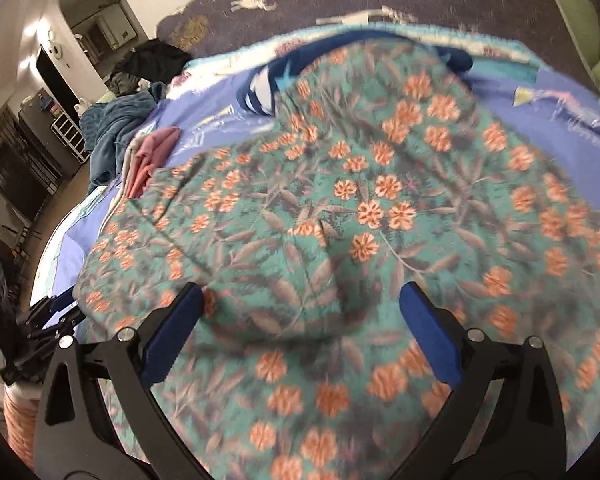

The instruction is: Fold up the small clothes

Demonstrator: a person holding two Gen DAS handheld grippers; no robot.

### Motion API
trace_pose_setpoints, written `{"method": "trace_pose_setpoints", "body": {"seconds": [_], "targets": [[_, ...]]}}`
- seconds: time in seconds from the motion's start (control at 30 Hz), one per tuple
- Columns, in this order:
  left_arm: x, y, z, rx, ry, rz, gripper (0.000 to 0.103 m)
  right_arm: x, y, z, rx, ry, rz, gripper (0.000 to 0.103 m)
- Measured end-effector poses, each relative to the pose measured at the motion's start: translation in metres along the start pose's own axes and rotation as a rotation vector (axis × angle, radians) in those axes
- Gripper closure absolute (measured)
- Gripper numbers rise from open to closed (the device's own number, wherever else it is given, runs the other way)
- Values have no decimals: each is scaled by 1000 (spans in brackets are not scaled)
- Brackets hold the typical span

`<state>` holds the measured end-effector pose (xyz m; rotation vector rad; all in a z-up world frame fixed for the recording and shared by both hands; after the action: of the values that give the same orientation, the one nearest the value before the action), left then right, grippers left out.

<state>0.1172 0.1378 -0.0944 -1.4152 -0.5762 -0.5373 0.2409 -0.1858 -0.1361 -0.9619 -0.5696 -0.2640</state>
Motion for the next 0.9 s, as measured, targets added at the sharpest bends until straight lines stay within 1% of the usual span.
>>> {"method": "trace_pose_setpoints", "body": {"seconds": [0.03, 0.07, 0.1, 0.13, 0.17, 0.27, 0.33, 0.37, 0.43, 0.47, 0.5, 0.57, 0.6, 0.63, 0.67, 0.73, 0.8, 0.87, 0.9], "targets": [[2, 1, -1, 2, 0, -3, 42, 2, 4, -1, 31, 1, 18, 78], [3, 2, -2, 3, -1, -5, 42, 5, 5, 0, 81, 22, 49, 93], [5, 2, -2, 3, -3, -10, 42, 8, -1, 2, 99, 44, 32, 93], [6, 2, -2, 1, -5, -16, 42, 11, -13, 5, 130, 46, -10, 94], [8, 1, -2, -2, -6, -23, 42, 15, -35, 12, 178, 36, -70, 94], [12, 1, -4, -3, -11, -36, 42, 28, -89, 20, 223, 33, -200, 94], [14, 2, -7, -4, -13, -40, 42, 38, -119, 16, 208, 49, -268, 94], [15, 1, -8, -3, -13, -44, 42, 42, -127, 10, 181, 63, -279, 94], [15, -1, -12, -11, -7, -51, 42, 46, -129, -9, 78, 114, -272, 94], [14, -3, -14, -16, -2, -54, 42, 45, -124, -20, 41, 148, -249, 93], [13, -3, -16, -20, 4, -54, 42, 43, -121, -31, 26, 185, -221, 92], [12, -2, -19, -16, 18, -47, 42, 31, -102, -57, 15, 259, -166, 87], [12, -1, -20, -13, 21, -44, 42, 25, -97, -66, 4, 284, -151, 87], [12, -1, -21, -11, 22, -41, 42, 18, -93, -77, -7, 312, -148, 84], [12, 0, -21, -9, 21, -37, 42, 13, -90, -84, -11, 333, -148, 71], [12, 0, -22, -6, 24, -37, 42, 3, -93, -99, 8, 372, -150, 52], [12, 0, -23, -5, 31, -34, 42, -5, -94, -105, 31, 368, -139, 49], [12, 2, -25, -3, 40, -26, 42, -10, -94, -104, 30, 331, -115, 34], [12, 4, -26, -1, 44, -22, 42, -12, -92, -101, 24, 302, -98, 32]]}}
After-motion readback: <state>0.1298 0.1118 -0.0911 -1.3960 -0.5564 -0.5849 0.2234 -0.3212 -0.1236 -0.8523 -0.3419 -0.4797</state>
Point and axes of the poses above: each gripper's, at about its wrist camera, not at the fingertips, and y roughly the way its jaws point, z to its left, x to its top, the point moved 1 cm from there along y, roughly the way its jaws point, and after that the axes turned 9 degrees about x, right-handed, at the moved point
